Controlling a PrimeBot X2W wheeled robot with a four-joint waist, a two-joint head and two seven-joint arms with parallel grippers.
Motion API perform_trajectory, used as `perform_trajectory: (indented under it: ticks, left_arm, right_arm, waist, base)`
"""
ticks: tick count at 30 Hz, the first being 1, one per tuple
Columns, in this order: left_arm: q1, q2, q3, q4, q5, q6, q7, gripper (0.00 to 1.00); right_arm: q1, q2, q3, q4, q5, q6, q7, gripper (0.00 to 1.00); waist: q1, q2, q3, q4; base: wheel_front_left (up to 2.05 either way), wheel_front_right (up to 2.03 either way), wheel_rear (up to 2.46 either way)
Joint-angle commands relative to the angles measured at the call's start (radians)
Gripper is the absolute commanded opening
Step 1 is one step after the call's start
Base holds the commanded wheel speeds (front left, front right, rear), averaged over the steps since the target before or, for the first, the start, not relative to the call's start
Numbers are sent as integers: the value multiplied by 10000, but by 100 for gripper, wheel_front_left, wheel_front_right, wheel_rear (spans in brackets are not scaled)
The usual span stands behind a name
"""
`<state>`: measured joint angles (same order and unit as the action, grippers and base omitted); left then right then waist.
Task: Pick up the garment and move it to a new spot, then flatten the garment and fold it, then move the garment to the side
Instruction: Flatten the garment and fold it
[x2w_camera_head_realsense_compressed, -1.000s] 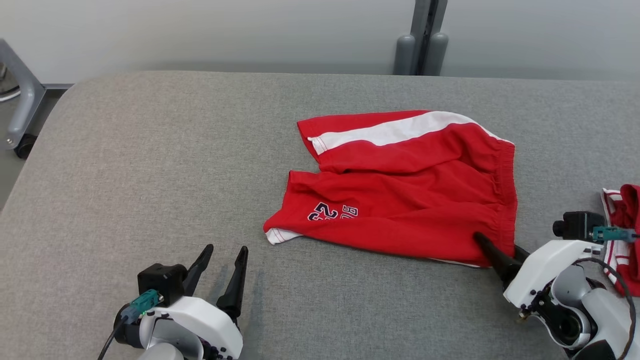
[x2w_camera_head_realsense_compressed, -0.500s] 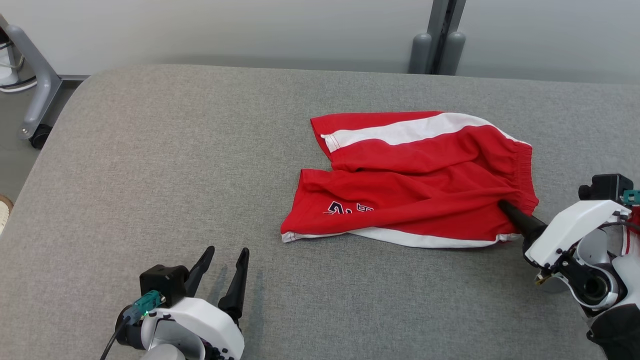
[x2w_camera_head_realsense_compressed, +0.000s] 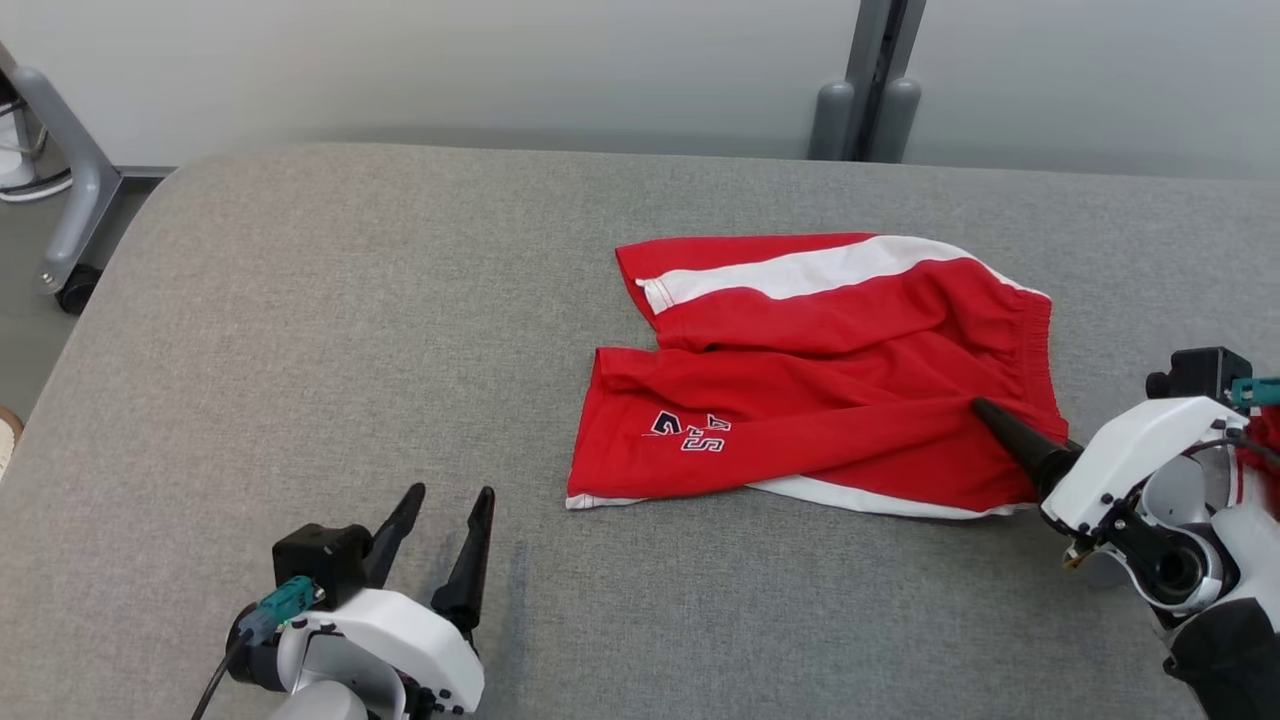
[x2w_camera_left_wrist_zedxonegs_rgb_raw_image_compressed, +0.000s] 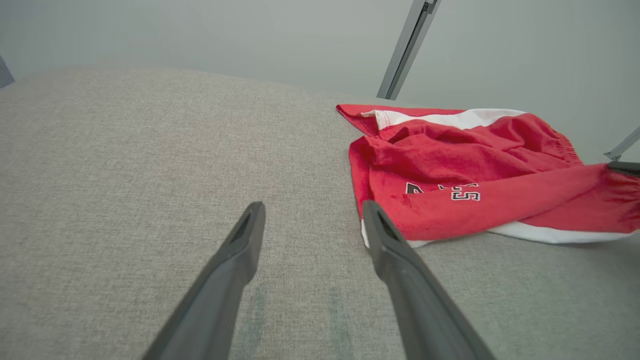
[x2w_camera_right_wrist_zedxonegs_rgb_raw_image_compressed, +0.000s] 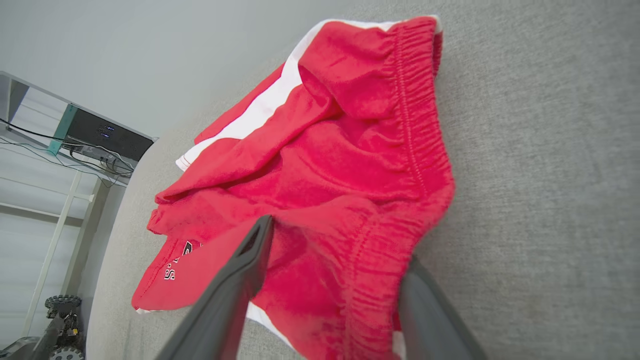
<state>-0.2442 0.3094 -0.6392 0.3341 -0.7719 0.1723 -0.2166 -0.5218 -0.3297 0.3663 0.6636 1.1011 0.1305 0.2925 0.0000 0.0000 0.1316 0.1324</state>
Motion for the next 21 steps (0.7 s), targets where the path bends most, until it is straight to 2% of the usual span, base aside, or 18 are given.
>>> perform_trajectory:
  ticks: [1, 7, 11, 15, 16, 21]
  left_arm:
    - [36, 110, 103, -50, 59, -19, -112, 100]
    - [381, 195, 743, -480, 260, 30, -434, 100]
    - [755, 180, 1677, -1164, 701, 54, -481, 100]
    - [1405, -73, 2964, -2016, 1397, 162, -473, 100]
    - [1405, -73, 2964, -2016, 1397, 162, -473, 100]
    - [2097, -159, 3759, -2642, 2385, 69, -474, 100]
  right_arm:
    - [233, -125, 56, -143, -43, 5, -164, 100]
    - [1007, -417, 167, -1261, -166, 5, -1075, 100]
    - [1565, -551, 161, -2292, -433, 5, -2115, 100]
    - [2093, -585, 21, -3178, -1128, 5, -3531, 100]
    - [2093, -585, 21, -3178, -1128, 5, -3531, 100]
    - [2685, -390, -365, -3858, -2198, 5, -4938, 100]
  waist:
    - [0, 0, -154, -154]
    - [0, 0, -597, -616]
    - [0, 0, -885, -932]
    - [0, 0, -1120, -1179]
    - [0, 0, -1120, -1179]
    - [0, 0, -1323, -1384]
  base:
    - [0, 0, 0]
    - [0, 0, 0]
    - [0, 0, 0]
    - [0, 0, 0]
    - [0, 0, 0]
    - [0, 0, 0]
